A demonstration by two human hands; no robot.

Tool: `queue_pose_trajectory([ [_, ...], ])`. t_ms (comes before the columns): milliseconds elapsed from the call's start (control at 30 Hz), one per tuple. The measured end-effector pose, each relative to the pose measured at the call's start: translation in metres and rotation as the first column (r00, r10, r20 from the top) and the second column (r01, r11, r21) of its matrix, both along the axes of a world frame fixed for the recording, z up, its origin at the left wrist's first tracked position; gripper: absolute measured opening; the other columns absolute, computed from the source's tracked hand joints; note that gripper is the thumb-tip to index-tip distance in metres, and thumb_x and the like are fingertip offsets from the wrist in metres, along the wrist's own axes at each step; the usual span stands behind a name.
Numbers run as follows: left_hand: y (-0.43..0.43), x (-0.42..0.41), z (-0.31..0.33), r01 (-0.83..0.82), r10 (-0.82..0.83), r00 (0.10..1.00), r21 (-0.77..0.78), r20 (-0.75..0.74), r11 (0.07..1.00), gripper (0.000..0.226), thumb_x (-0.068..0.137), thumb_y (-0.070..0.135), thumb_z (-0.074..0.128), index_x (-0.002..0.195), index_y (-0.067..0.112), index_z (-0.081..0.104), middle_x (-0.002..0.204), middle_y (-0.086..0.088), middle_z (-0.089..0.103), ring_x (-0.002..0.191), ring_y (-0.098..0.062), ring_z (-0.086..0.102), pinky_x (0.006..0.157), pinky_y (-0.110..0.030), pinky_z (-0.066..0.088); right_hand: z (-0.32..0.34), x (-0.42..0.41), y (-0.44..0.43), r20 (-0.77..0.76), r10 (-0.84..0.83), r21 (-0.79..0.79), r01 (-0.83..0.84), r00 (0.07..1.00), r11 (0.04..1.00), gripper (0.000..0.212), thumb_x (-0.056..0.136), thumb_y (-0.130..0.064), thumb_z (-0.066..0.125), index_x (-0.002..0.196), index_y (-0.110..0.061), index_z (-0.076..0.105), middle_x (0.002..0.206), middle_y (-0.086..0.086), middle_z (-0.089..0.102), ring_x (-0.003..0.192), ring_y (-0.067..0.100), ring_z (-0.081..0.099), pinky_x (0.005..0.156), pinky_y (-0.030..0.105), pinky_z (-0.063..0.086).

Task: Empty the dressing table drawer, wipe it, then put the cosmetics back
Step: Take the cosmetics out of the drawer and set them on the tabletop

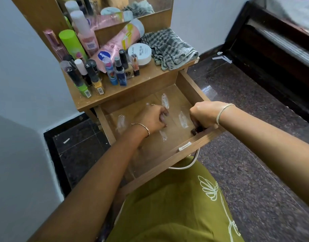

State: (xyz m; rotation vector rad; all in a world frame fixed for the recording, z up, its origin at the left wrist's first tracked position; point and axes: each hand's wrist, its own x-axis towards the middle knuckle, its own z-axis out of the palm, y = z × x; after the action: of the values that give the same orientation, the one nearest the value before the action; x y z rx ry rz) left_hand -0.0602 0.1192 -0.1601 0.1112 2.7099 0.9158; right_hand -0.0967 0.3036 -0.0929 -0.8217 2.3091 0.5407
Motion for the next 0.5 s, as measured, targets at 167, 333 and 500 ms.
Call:
queue_pose_trajectory([
  [167,-0.011,0.001,-0.005,-0.08,0.08,0.997,0.078,0.008,0.994,0.026,0.073,0.014,0.077,0.095,0.024,0.066,0.071,0.014,0.059,0.067,-0.003,0.054,0.066,-0.02,0.039,-0.007,-0.009,0.002,0.098,0.005,0.033,-0.008,0.995,0.999,0.014,0.086,-0.024,0.065,0.092,-0.019,0.077,0.095,0.004,0.071,0.081,0.026,0.064,0.066,0.028,0.05],
  [333,-0.01,0.003,-0.008,-0.1,0.095,0.994,0.125,0.048,0.987,0.024,0.074,0.012,0.076,0.092,0.023,0.064,0.066,0.013,0.057,0.061,-0.002,0.052,0.07,-0.023,0.047,-0.013,-0.011,-0.005,0.17,0.021,0.122,-0.042,0.985,0.992,0.02,0.084,-0.009,0.061,0.101,-0.013,0.07,0.107,0.005,0.067,0.081,0.023,0.055,0.053,0.023,0.037],
  [500,-0.01,0.007,0.001,-0.093,0.09,0.995,0.114,0.03,0.989,0.023,0.076,0.016,0.076,0.094,0.022,0.065,0.068,0.013,0.055,0.066,-0.006,0.052,0.071,-0.024,0.046,-0.009,-0.01,-0.003,0.222,-0.05,0.039,0.042,0.974,0.998,0.016,0.082,-0.022,0.07,0.098,-0.018,0.07,0.09,-0.005,0.065,0.078,0.017,0.055,0.053,0.018,0.038],
])
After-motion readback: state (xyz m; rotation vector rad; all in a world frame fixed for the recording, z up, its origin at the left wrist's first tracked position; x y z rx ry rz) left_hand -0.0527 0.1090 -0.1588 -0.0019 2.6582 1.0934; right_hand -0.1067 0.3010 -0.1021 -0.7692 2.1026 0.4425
